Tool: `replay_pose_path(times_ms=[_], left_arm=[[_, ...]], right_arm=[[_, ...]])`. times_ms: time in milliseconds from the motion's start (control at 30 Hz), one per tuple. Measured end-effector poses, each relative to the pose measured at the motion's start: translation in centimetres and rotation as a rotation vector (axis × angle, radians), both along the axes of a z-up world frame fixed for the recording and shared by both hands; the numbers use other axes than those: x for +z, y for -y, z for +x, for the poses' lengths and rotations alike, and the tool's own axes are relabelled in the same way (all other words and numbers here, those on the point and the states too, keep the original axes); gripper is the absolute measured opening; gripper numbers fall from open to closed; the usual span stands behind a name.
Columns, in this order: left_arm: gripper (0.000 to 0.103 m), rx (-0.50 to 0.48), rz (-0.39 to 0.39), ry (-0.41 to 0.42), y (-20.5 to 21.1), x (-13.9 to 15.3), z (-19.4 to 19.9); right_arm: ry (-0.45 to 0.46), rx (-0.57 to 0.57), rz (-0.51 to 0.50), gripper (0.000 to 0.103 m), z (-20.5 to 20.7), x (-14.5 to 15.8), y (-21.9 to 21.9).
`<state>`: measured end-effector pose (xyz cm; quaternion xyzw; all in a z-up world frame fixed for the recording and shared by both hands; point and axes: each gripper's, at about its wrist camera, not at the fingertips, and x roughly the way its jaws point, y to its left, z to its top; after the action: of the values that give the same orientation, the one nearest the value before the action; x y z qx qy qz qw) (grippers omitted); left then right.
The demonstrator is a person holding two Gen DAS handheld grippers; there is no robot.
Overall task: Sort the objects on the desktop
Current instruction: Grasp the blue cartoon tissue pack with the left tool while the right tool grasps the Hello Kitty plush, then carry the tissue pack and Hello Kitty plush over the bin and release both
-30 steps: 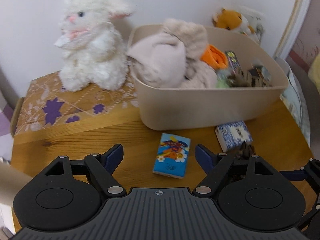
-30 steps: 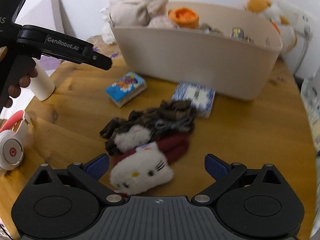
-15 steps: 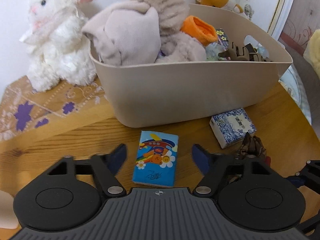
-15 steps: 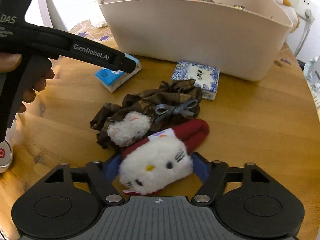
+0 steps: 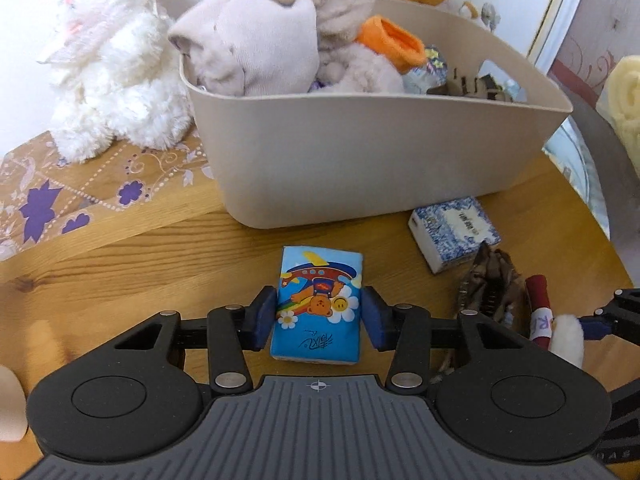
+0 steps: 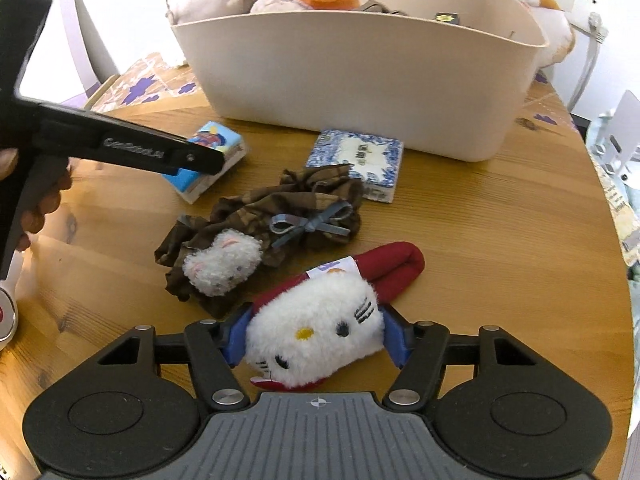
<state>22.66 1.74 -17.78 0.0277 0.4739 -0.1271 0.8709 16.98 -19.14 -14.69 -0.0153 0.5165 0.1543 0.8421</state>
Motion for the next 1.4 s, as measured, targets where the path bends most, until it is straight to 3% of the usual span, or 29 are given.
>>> replay_pose_path(times_ms=[367, 700, 1033, 1400], left_arm=[[0.047, -0.011, 0.004, 0.064, 1.4, 3.8, -3.4], [0.047, -0.037, 0.032, 0.204, 3.0, 9.4, -3.9], [0.047, -0.029, 0.024, 0.360, 6.7, 15.6, 0.3], [0.047, 0.064, 0.034, 0.366, 11.0, 16.3, 7.3]], right_arm=[[0.107, -0.048, 0.003, 0.062, 0.1, 3.0, 4.4], [0.262, -0.058, 0.012, 0.062, 3.6, 7.9, 8.2], [0.414, -0.022, 0.005, 0.062, 9.4, 12.7, 10.7], [0.472, 0.147, -0.041, 0.062, 14.6, 12.6, 8.0]])
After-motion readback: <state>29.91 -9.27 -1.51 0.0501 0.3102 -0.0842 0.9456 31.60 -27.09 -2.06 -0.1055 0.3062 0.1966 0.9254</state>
